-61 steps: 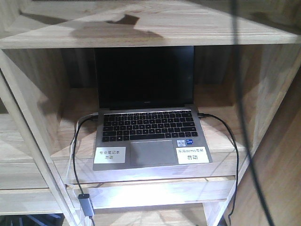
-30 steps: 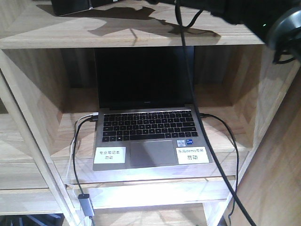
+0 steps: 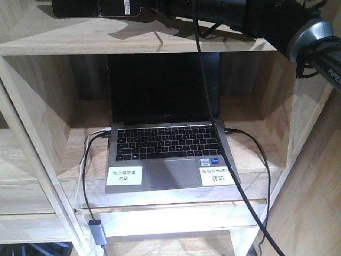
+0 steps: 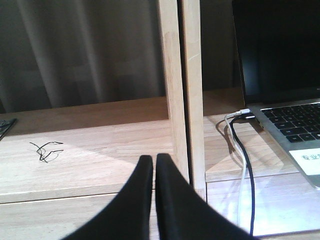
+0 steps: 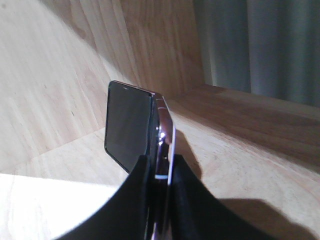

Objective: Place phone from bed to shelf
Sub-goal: 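Raise the right gripper and set the phone on the upper shelf, then open the right gripper and withdraw it from the phone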

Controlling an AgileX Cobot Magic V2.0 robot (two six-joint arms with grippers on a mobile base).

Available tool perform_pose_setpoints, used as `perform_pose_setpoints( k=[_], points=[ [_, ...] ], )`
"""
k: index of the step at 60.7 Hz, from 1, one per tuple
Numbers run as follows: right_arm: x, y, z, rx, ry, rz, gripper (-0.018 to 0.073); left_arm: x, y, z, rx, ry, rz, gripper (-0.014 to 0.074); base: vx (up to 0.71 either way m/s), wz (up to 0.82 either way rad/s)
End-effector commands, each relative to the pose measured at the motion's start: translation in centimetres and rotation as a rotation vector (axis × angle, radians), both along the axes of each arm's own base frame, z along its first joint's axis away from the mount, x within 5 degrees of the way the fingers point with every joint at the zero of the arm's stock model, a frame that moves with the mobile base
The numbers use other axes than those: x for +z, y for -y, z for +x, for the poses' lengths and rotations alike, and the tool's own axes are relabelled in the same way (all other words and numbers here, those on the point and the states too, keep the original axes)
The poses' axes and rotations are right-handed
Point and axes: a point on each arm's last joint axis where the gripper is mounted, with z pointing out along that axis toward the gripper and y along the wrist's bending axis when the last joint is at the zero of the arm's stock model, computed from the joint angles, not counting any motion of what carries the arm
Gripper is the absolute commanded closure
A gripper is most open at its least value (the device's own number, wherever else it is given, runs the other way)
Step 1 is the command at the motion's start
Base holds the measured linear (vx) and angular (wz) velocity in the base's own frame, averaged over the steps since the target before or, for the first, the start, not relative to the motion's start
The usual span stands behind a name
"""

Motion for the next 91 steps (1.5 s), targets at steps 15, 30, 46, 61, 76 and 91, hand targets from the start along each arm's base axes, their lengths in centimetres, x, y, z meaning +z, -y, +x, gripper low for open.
perform_pose_setpoints(
  k=[15,30,46,61,76,91],
  points=[
    [4.0,0.9,-1.4,-0.047,0.089,0.065,0.0053,1.5,0.0,-0.1,-0.004,0.109,-0.010,0.0595,0.00,0.00],
    [3.8,1.0,-1.2,-0.066,0.099,0.025,-0.0049,1.5,0.0,-0.1,-0.004,0.109,-0.010,0.0595,0.00,0.00],
    [4.7,1.4,-2.0,-0.077,0.141,-0.039,0.0010,1.5,0.0,-0.1,-0.004,0.109,-0.010,0.0595,0.00,0.00],
    [7.6,2.4,-4.6,-0.081,0.189,-0.093,0.0104,1.5,0.0,-0.1,-0.004,0.109,-0.010,0.0595,0.00,0.00],
    [9.4,3.4,-7.7,-0.063,0.181,-0.113,0.0365,1.5,0.0,-0.1,-0.004,0.109,-0.010,0.0595,0.00,0.00],
    [7.5,5.6,-10.9,-0.189,0.136,-0.139,0.0571,1.5,0.0,-0.1,-0.004,0.109,-0.010,0.0595,0.00,0.00]
  ],
)
